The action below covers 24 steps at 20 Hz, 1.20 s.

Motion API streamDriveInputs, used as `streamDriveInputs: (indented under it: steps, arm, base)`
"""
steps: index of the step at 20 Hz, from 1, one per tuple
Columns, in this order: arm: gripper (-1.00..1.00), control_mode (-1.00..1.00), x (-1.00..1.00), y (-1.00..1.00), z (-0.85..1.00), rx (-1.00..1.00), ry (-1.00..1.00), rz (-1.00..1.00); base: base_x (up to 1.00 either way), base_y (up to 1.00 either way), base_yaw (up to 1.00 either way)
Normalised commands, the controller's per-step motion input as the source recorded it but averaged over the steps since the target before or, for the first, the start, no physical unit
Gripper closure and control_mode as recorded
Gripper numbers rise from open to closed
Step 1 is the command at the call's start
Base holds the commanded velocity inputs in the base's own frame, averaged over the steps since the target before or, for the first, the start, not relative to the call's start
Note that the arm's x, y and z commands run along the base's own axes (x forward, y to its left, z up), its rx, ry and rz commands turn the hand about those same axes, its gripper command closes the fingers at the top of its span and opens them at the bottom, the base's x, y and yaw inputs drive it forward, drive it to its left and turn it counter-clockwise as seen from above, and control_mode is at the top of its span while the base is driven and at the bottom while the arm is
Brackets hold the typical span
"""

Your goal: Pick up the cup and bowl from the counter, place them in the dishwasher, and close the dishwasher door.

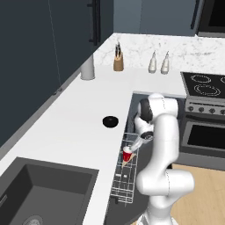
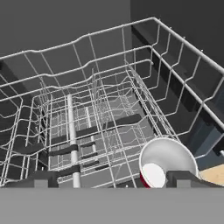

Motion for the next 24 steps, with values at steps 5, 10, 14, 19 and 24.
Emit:
streamDriveInputs:
  steps: [5,10,14,19,24]
  arm:
    - [-1.00,-1.00,-0.43,0.00,0.78,0.01,-0.20,0.00]
    - [-1.00,-1.00,-0.26,0.00,0.73,0.00,-0.15,0.00]
    - [-1.00,-1.00,-0.12,0.00,0.71,0.02,-0.07,0.00]
    - [-1.00,-1.00,-0.13,-0.02,0.79,0.08,-0.02,0.00]
    - [-1.00,-1.00,0.00,0.00,0.90,0.09,0.00,-0.01]
  base:
    - [0.00,0.00,0.00]
    - [0.00,0.00,0.00]
    - [0.00,0.00,0.00]
    - [0.00,0.00,0.00]
    - [0.00,0.00,0.00]
